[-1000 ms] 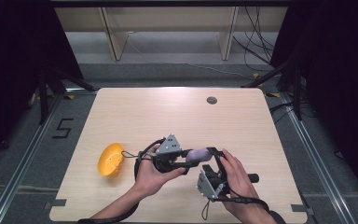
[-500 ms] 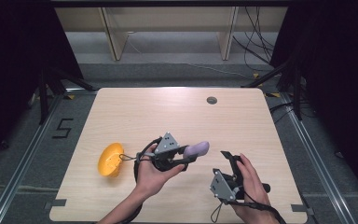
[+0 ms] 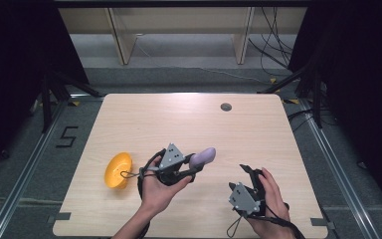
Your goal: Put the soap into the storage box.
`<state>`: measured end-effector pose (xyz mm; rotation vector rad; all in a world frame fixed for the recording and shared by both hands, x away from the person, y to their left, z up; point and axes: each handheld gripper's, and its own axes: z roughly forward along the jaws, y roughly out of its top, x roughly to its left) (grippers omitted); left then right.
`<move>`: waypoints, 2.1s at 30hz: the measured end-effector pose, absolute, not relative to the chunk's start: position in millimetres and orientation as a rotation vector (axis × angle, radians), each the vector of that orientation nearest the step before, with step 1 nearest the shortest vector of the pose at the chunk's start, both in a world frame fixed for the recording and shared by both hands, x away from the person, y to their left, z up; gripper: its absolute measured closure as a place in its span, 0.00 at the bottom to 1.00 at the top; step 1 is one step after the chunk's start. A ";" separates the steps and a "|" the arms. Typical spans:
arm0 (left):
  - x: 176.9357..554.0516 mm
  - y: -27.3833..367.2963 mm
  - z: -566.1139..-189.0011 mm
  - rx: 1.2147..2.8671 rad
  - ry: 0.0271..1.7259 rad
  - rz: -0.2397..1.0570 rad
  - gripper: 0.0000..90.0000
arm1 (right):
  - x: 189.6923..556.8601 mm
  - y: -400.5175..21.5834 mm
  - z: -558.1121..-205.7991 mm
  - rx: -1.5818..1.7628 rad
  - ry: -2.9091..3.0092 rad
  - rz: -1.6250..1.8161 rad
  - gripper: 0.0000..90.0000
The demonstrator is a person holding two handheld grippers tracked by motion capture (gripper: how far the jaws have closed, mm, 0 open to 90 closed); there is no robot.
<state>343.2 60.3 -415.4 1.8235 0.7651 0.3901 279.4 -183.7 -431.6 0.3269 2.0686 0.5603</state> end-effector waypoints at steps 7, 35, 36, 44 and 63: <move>339.9 66.7 -413.3 1.797 0.761 0.431 0.65 | 281.9 -188.1 -431.0 0.359 2.055 0.566 0.38; 326.5 91.7 -408.5 1.727 0.830 0.527 0.65 | 282.8 -189.0 -432.9 0.422 2.056 0.621 0.36; 326.2 93.2 -407.7 1.723 0.834 0.529 0.65 | 282.8 -189.0 -432.8 0.422 2.055 0.621 0.36; 322.7 102.9 -403.6 1.705 0.846 0.568 0.65 | 282.5 -189.2 -432.5 0.420 2.051 0.632 0.36; 316.1 117.1 -404.5 1.686 0.880 0.625 0.65 | 282.4 -190.1 -430.6 0.409 2.033 0.634 0.37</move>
